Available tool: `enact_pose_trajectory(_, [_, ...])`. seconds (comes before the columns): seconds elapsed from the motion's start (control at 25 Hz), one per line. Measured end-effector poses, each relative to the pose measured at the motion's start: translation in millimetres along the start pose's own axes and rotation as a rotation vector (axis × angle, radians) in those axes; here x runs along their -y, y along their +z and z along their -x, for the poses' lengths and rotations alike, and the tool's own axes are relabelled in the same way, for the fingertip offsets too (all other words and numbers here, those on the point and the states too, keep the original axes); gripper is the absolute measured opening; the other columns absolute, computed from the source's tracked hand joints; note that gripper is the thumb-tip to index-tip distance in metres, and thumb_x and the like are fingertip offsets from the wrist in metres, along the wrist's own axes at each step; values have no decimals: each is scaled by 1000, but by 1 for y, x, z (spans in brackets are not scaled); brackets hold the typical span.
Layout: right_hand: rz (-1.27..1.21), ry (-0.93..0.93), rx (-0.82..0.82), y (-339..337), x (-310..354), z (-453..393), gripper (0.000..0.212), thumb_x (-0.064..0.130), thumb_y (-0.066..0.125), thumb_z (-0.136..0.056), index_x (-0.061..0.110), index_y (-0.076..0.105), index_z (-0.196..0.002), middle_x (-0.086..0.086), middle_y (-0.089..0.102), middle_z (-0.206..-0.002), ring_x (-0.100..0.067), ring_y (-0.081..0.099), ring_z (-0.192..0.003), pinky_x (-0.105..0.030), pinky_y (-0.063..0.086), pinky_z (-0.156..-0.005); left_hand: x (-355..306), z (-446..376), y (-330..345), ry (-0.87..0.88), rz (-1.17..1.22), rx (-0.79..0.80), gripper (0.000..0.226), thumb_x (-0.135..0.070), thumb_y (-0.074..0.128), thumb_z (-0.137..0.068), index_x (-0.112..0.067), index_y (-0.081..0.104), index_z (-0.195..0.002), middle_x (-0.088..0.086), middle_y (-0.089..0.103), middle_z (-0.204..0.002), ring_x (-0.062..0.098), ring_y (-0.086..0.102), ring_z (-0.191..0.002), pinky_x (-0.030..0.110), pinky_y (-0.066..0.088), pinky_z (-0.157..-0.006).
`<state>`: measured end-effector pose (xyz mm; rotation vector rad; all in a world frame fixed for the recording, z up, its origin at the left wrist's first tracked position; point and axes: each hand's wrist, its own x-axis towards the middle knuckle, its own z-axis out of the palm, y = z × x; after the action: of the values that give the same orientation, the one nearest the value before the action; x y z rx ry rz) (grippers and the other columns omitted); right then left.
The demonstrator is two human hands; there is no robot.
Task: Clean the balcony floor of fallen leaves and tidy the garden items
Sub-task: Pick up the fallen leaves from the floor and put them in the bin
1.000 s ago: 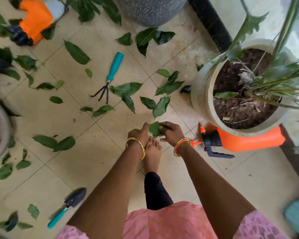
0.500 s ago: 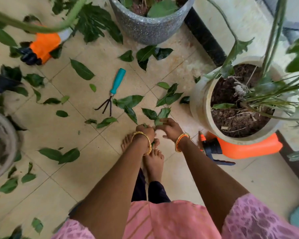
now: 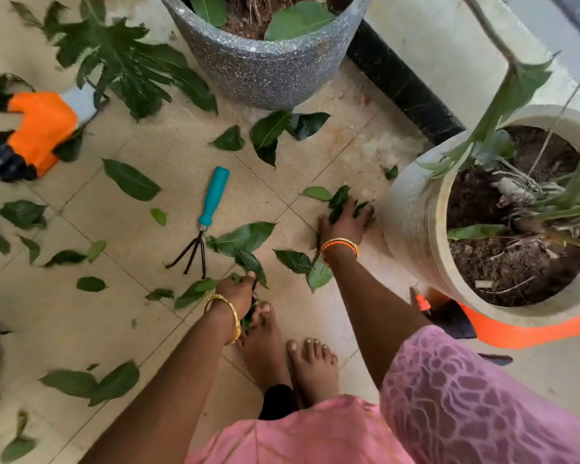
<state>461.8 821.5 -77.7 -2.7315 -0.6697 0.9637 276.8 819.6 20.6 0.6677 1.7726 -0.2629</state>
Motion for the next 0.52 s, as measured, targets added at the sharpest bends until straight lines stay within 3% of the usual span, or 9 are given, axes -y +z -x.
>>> enact_pose_trajectory(0.08, [-29,-40,-104,5,4,6,46,15,52,-93,7,42,-137,-18,20,-152,-34,16,-141,-41,25,-115,1,-1,0,-11,-22,12,43,-37,45,-98,0,65,-104,18,65,-106,34,60,-102,40,46,-90])
enact_pose_trajectory(0.16, [-26,-89,-146,4,3,14,36,5,48,-93,0,51,-128,-16,36,-143,-30,32,-131,-32,33,-105,1,-1,3,-2,-34,30,36,-36,44,-99,-5,63,-95,15,62,-94,29,57,-91,37,45,-85])
enact_pose_trajectory(0.24, [-45,-132,-158,-4,-1,21,33,3,48,-92,-2,55,-123,-16,45,-134,-29,43,-122,-28,36,-98,-4,7,7,9,13,28,32,-34,45,-99,-7,60,-90,7,58,-83,23,53,-81,34,43,-80])
enact_pose_trajectory(0.36, [-274,-143,-212,-25,-4,41,24,0,55,-87,-1,67,-108,-17,62,-112,-30,57,-104,-25,40,-90,-10,28,15,-14,87,51,34,-33,46,-99,-9,53,-75,5,55,-71,19,51,-65,28,43,-65])
enact_pose_trajectory(0.44, [-522,-35,-213,-46,-2,56,18,0,62,-84,2,72,-99,-12,69,-99,-22,63,-92,-23,48,-85,-12,43,21,-31,135,80,38,-34,46,-99,-10,49,-69,9,57,-69,19,52,-56,24,45,-48])
enact_pose_trajectory(0.48, [-670,76,-175,-58,2,66,15,-1,65,-82,4,73,-94,-8,69,-93,-17,63,-87,-21,51,-81,-13,51,24,-28,175,83,37,-34,47,-98,-10,49,-70,11,59,-70,22,56,-56,23,49,-47])
enact_pose_trajectory(0.52, [-835,182,-114,-70,7,77,11,-2,67,-80,5,72,-87,-6,69,-87,-16,62,-84,-20,53,-75,-16,58,26,-29,208,76,35,-35,49,-97,-9,52,-73,15,64,-77,27,62,-65,27,56,-57])
